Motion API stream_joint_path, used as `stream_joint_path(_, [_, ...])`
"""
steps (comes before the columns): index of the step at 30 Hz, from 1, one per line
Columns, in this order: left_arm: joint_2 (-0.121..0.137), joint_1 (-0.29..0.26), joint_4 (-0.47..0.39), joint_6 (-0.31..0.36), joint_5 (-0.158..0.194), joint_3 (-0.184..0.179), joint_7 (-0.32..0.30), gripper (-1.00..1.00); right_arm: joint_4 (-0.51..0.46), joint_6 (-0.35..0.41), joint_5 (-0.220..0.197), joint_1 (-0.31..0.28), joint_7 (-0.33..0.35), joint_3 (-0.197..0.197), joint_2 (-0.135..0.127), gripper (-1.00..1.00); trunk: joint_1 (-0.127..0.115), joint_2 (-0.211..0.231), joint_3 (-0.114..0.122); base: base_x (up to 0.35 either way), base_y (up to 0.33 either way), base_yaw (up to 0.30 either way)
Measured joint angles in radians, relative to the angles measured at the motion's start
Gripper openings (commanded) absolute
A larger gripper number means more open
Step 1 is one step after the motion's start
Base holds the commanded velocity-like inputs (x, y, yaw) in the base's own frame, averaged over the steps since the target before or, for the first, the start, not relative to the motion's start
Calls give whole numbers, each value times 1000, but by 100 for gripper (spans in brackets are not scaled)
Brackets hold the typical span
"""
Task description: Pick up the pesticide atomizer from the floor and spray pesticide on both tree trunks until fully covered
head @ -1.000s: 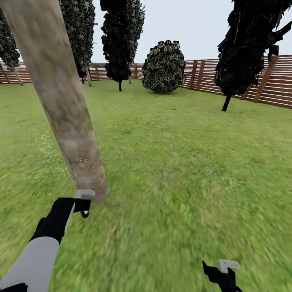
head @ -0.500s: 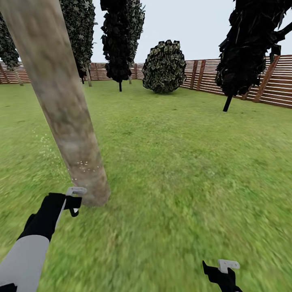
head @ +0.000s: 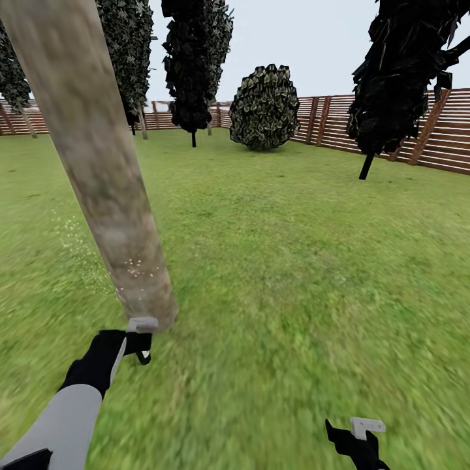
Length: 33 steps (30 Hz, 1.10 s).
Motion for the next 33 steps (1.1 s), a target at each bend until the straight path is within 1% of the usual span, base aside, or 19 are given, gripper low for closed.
stream_joint_path(1, [-1,0,1,-1,-3,0,0,-100,0,0,0,0,0,0,0,100,0,0,0,0,0,0])
stream_joint_path(2, [5,0,2,-2,-8,5,0,-100,0,0,0,0,0,0,0,100,0,0,0,0,0,0])
stream_joint_path(3, [28,0,3,-4,-15,8,0,-100,1,0,0,0,0,0,0,100,0,0,0,0,0,0])
stream_joint_path(5, [69,0,6,-5,-14,9,-1,-100,1,0,0,0,0,0,0,100,0,0,0,0,0,0])
stream_joint_path(8, [105,3,10,-5,-10,9,-1,-100,1,0,0,0,0,0,0,100,0,0,0,0,0,0])
stream_joint_path(10, [107,18,14,-7,-5,6,-1,-100,1,0,0,0,0,0,1,100,0,0,0,0,0,0])
stream_joint_path(12, [101,23,14,-7,-1,3,-1,-100,1,0,0,0,0,0,1,100,0,0,0,45,2,0])
stream_joint_path(14, [86,24,13,-6,4,2,-1,-100,1,0,0,0,0,0,1,100,0,0,0,229,69,0])
stream_joint_path(18, [51,25,14,-7,1,0,-1,-100,1,0,0,0,-1,0,0,100,0,0,0,306,121,0])
stream_joint_path(22, [46,24,14,-7,-4,0,-1,-100,1,0,0,0,-1,0,-1,100,0,0,0,197,87,0])
stream_joint_path(24, [53,29,16,-8,-10,0,-3,-100,2,0,0,0,0,0,-1,100,0,0,0,19,8,0])
stream_joint_path(26, [62,47,13,-8,-15,4,-4,-100,2,0,0,0,0,0,-1,100,0,0,0,5,2,0])
stream_joint_path(27, [75,63,8,-9,-20,6,-4,-100,2,0,0,0,0,0,-1,100,0,0,0,1,0,0])
stream_joint_path(28, [94,72,5,-9,-22,6,-3,-100,2,0,0,0,0,0,-1,100,0,0,0,0,0,0])
stream_joint_path(29, [117,75,4,-8,-22,8,-2,-100,2,0,0,0,0,0,-1,100,0,0,0,0,0,0])
stream_joint_path(31, [145,77,4,-6,-16,10,-2,-100,2,0,0,0,0,0,-1,100,0,0,0,0,0,0])
stream_joint_path(33, [158,76,2,-3,-11,12,0,-100,2,0,0,0,0,0,-1,100,0,0,0,0,0,0])
